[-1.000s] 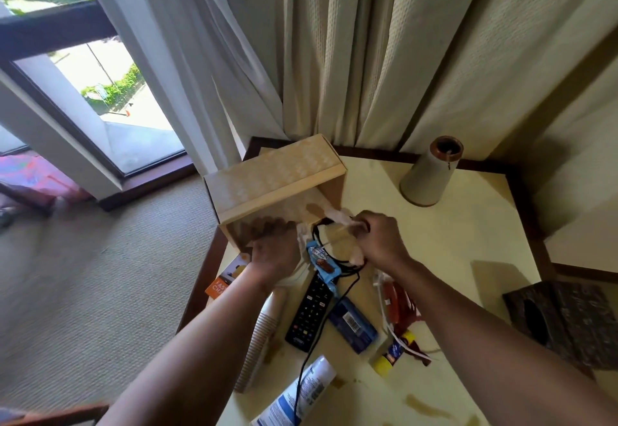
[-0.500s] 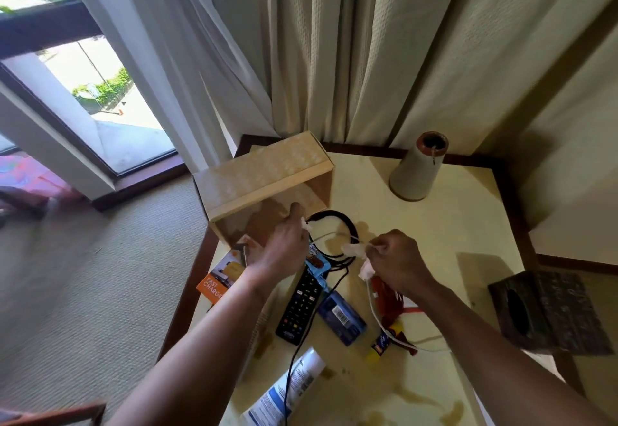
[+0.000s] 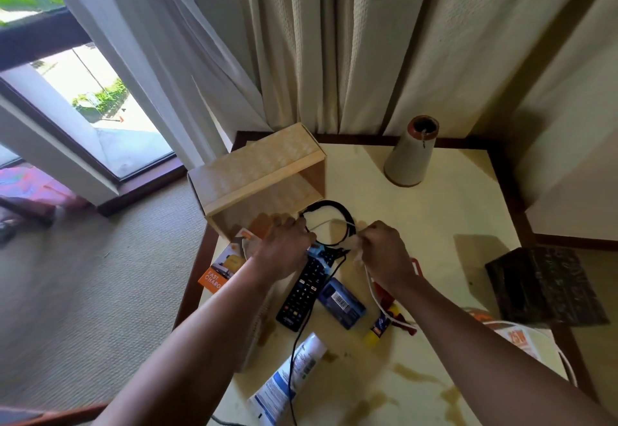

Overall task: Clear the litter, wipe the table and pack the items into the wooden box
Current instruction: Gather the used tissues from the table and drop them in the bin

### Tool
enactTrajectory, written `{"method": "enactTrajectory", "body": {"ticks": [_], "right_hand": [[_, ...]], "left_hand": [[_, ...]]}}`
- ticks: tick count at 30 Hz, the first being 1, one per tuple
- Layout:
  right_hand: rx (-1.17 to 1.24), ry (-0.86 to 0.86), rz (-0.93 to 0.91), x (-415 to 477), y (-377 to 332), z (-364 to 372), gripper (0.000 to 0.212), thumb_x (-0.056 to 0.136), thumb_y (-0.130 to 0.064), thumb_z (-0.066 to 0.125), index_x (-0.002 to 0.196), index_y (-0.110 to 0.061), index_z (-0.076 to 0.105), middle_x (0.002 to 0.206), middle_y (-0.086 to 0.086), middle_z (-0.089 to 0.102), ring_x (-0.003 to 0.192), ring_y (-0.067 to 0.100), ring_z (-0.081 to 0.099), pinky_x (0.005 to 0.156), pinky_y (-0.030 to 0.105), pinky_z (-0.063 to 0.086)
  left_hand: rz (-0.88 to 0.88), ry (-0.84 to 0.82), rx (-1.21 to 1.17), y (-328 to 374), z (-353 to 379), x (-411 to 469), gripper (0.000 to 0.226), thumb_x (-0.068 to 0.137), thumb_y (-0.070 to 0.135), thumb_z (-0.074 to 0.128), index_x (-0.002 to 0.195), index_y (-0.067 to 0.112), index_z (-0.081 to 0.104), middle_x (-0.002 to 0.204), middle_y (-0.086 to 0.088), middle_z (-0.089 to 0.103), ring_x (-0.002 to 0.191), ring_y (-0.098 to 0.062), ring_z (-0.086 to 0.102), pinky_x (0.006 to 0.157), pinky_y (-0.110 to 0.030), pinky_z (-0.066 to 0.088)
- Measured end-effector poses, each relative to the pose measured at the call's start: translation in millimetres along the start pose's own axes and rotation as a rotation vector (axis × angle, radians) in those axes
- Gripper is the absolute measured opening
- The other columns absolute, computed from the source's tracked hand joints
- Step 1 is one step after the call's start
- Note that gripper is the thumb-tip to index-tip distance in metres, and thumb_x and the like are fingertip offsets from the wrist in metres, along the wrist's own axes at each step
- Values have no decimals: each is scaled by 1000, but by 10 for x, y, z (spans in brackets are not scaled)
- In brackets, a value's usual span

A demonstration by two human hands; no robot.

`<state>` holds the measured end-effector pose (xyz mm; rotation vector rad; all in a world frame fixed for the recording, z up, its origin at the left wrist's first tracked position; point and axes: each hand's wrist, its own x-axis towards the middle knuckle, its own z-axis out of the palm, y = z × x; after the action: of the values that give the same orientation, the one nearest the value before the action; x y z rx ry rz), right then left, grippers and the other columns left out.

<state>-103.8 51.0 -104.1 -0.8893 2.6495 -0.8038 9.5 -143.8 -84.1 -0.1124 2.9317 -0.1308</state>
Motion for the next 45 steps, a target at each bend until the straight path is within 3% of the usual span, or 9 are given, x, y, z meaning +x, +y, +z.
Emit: {"method": "enactTrajectory", "body": {"ticks": [8,12,16,21,28,33,38,42,45], "right_hand": [[305,246,96,-282,-174,-448,20,86,8,63,96,-1,78,96,10,75,84,13,67,73,-4,38],[339,353,87,-650,-268,-815,18,89,0,70,100,-10,80,96,1,77,82,5,65,79,8,48],[415,435,123,-1307,-279,-1270,19,91,-4,69,102,-14,80,94,-4,74,82,-1,64,77,14,50],[574,480,281,-2302,81,-1749,24,95,-6,66,106,-24,77,95,-7,72,74,2,63,62,14,50],[715,622,466,-3839,1104,-2203,24,92,-3,67,100,-24,74,91,-8,72,70,-12,65,61,12,53],[753,630,624,-4944,2250,-2237,20,93,-10,70,98,-28,76,96,-8,77,84,5,71,68,19,52],[745,588,837,-5730,3290,-1935,19,90,1,70,91,-17,77,87,-5,75,68,-11,66,60,7,48],[739,560,1011,-6141,4136,-1393,11,88,-1,70,88,-10,78,76,-7,71,60,-9,62,56,7,44],[785,522,1118,-6274,4646,-863,11,91,-7,70,93,-14,78,81,-4,73,71,-1,63,64,13,47]], "left_hand": [[-220,311,-580,-18,-475,-138,20,100,17,43,106,11,60,101,-5,56,85,-27,59,69,-41,53],[-318,308,-993,212,-915,-230,30,97,33,38,100,14,62,103,-8,63,91,-24,62,80,-43,52],[-281,360,-1245,757,-1247,-398,23,100,15,49,114,18,67,107,-1,73,103,-24,65,87,-36,47],[-89,245,-1601,1851,-1508,-720,31,80,15,43,93,33,65,80,-4,55,73,-30,39,67,-44,31],[23,-26,-1730,3880,-1538,-1244,32,105,19,34,107,8,64,75,1,48,56,-5,45,52,-23,37],[-52,-262,-1596,5500,-1100,-1428,53,108,54,25,90,33,70,79,11,50,69,-8,49,66,-30,42],[-91,-439,-1598,6907,-394,-1594,33,110,25,35,82,20,52,79,8,56,72,-5,53,72,-22,44],[-396,-595,-1612,7747,567,-1515,21,108,15,40,94,13,56,91,-2,62,82,-13,62,69,-19,50],[-522,-586,-1483,8011,1485,-1320,14,106,17,44,99,11,55,103,-10,63,99,-25,64,89,-31,53]]}}
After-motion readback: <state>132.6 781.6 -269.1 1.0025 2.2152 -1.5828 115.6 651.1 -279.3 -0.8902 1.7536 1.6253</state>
